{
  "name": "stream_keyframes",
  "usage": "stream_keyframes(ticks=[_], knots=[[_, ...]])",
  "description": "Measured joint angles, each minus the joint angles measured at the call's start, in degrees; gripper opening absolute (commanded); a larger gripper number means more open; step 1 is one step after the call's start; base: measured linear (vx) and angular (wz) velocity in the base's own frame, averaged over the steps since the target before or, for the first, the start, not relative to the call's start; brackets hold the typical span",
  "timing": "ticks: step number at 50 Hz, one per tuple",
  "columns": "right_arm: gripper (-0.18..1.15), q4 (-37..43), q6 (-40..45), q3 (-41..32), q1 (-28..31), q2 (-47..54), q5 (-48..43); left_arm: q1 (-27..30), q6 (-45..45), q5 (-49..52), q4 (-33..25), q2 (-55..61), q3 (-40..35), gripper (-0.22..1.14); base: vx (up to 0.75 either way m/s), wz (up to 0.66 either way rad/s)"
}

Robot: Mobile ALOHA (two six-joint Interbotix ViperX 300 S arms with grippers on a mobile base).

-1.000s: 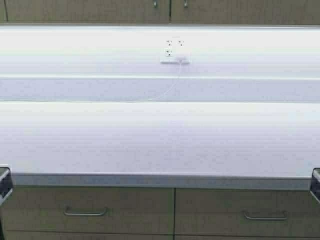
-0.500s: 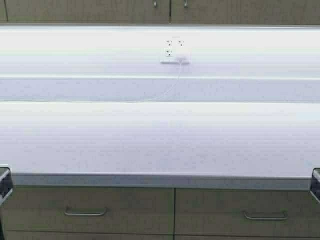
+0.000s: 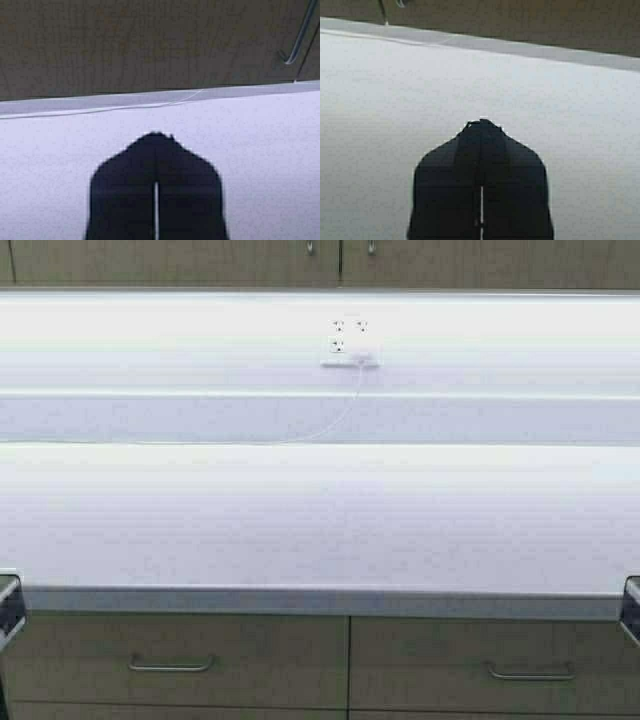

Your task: Open the cabinet, put the pot inside, then close it

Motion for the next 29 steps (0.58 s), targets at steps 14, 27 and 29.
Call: stream_keyframes(ticks=[14,27,29], knots=[[0.07,0.0,0.09,0.0,0.0,0.0,0.0,-0.09,0.0,0.0,0.09,0.0,0.0,0.04,0.0,0.0],[0.07,0.0,0.09,0.0,-0.09,-0.09,0.0,0.0,0.0,-0.09,0.09,0.0,0.0,0.04,0.0,0.0],[0.07,0.0,0.09,0.0,-0.09,-0.09,0.0,0.0,0.0,0.0,0.09,0.0,0.0,0.04,0.0,0.0]])
